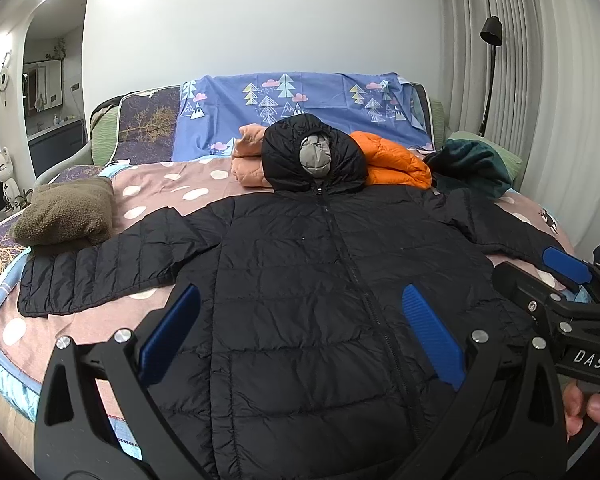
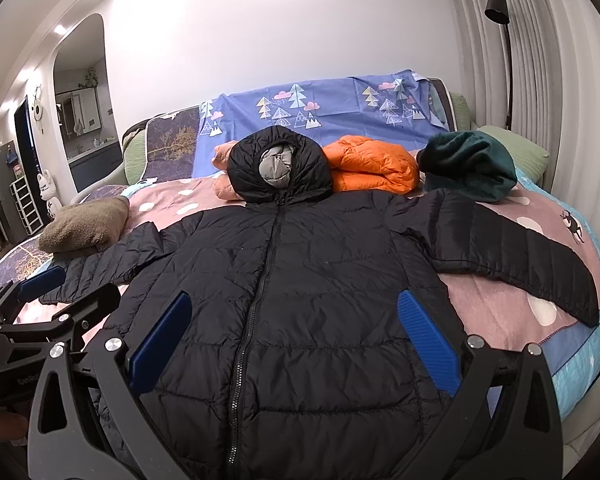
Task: Fold large clothes
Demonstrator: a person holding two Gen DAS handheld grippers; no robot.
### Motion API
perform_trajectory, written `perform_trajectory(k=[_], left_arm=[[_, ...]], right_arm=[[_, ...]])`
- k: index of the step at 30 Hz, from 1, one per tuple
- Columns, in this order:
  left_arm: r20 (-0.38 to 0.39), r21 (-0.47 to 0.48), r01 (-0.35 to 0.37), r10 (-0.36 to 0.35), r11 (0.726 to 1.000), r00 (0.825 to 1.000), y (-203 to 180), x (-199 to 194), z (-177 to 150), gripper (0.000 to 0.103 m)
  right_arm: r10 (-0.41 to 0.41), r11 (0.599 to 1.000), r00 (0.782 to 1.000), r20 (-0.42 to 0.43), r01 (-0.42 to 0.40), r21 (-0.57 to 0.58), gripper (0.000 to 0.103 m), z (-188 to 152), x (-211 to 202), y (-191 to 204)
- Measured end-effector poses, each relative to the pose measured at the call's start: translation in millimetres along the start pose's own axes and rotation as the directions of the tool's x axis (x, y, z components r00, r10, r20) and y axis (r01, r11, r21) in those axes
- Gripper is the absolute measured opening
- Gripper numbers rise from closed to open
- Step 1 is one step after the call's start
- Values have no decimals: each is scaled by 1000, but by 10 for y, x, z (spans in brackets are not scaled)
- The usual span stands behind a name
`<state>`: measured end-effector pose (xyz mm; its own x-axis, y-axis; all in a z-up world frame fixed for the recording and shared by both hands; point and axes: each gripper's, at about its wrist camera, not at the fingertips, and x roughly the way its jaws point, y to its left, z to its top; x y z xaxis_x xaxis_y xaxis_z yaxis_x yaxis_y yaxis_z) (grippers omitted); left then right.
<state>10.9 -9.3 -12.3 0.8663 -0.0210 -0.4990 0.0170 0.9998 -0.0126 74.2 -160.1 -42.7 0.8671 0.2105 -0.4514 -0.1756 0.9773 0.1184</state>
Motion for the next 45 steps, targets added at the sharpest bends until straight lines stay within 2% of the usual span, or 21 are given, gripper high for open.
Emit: perform_trajectory(k=[21, 24, 26, 31, 35, 38, 42, 45], left_arm=[[-12, -28, 11, -12, 1000, 1000, 77, 78, -23, 101], [-28, -66, 24, -26, 998, 999, 201, 145, -38, 101], [-34, -90, 17, -20, 996, 999, 297, 179, -47, 96], [-53, -159, -52, 44, 986, 998, 741, 277, -89, 88], [-98, -261, -137, 115, 956, 989, 1317, 349, -164, 77], [-118, -323, -213, 184, 922, 976, 1754, 340, -228, 76], [-157, -367, -328, 289, 871, 944, 2327, 335, -327, 76], [-190, -437, -362, 309, 823, 932, 2727, 319, -398, 76]], right_arm=[[-4, 1000, 1000, 3, 4, 16, 102, 1, 1, -40], [0, 1000, 1000, 5, 0, 17, 102, 1, 14, -39], [-6, 1000, 1000, 20, 5, 25, 102, 3, 26, -51], [11, 998, 999, 52, -14, 56, 102, 5, 57, -79], [25, 999, 998, 62, -28, 41, 102, 4, 140, -22], [36, 999, 998, 44, -37, 22, 102, 0, 233, 37], [53, 999, 998, 29, -53, 6, 102, -2, 330, 93], [64, 998, 998, 20, -64, 5, 102, -1, 403, 122]])
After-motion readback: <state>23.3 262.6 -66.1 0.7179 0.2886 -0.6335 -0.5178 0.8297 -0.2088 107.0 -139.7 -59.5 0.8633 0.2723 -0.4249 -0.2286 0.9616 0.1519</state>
